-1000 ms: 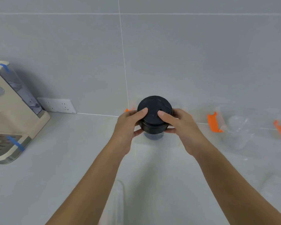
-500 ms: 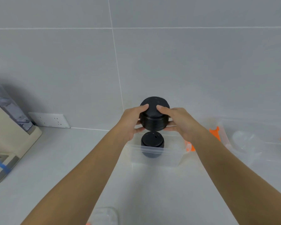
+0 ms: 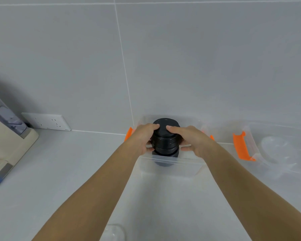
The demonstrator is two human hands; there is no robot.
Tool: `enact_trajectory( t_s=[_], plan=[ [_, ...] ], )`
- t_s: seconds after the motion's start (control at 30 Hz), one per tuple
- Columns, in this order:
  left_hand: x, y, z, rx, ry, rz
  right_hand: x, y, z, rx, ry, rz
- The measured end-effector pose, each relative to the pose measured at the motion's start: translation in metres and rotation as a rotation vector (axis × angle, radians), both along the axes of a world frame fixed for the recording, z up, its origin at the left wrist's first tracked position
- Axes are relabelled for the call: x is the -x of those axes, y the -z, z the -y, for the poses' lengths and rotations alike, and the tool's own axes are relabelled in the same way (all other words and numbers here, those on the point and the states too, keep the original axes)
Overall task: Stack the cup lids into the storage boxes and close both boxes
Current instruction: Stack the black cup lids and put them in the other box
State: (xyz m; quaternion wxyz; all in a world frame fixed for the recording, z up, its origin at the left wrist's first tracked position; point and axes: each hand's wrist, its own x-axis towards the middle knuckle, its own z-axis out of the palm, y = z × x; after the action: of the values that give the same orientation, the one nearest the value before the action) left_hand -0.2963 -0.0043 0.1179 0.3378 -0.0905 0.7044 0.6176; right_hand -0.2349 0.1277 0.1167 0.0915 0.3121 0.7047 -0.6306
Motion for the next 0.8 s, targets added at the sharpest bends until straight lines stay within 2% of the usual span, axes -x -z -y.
enact_trajectory(
  t_s=[0.8],
  plan=[
    [0.003, 0.006, -0.008, 0.082, 0.092, 0.011, 0.006, 0.024, -0.004, 0.027, 0.031, 0.071]
  ],
)
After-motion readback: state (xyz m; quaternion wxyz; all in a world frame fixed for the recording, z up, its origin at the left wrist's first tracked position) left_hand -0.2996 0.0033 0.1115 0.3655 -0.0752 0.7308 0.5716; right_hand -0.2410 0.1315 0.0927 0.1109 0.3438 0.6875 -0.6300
